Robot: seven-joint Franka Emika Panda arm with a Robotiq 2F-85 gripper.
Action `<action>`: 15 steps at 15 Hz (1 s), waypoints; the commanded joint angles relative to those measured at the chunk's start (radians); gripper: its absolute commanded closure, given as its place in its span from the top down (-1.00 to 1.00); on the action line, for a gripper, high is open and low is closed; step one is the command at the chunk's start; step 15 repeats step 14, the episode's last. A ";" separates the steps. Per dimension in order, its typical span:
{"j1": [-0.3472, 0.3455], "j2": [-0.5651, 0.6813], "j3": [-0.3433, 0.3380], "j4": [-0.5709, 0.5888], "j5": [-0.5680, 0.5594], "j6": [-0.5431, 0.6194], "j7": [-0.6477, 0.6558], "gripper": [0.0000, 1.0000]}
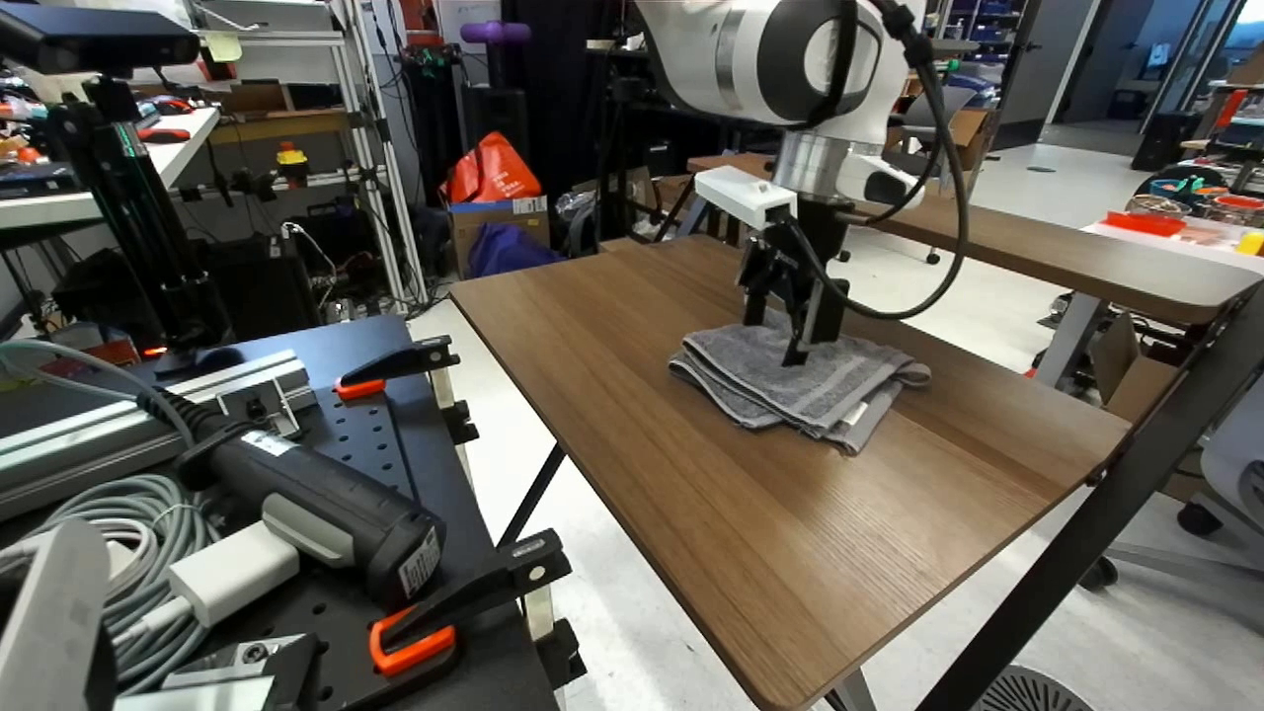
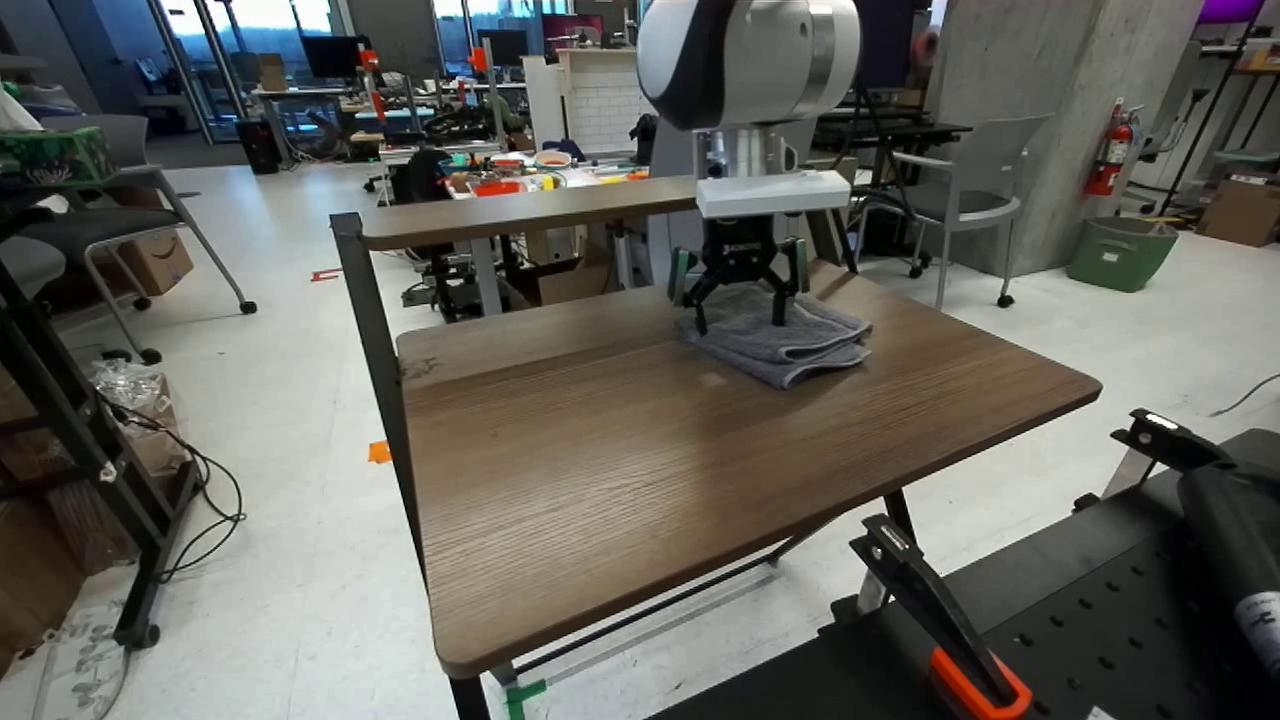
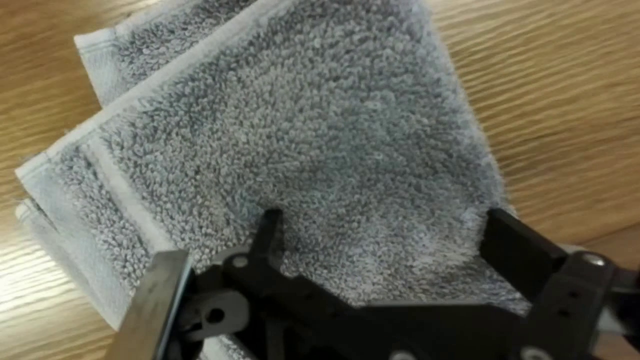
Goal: Move the towel to the right
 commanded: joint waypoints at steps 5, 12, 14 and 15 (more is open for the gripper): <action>-0.114 -0.061 -0.036 -0.119 0.011 0.020 0.037 1.00; -0.121 -0.341 0.002 -0.342 -0.006 -0.016 -0.057 1.00; -0.127 -0.256 -0.001 -0.246 0.002 -0.014 -0.026 1.00; -0.127 -0.256 -0.001 -0.246 0.002 -0.014 -0.026 1.00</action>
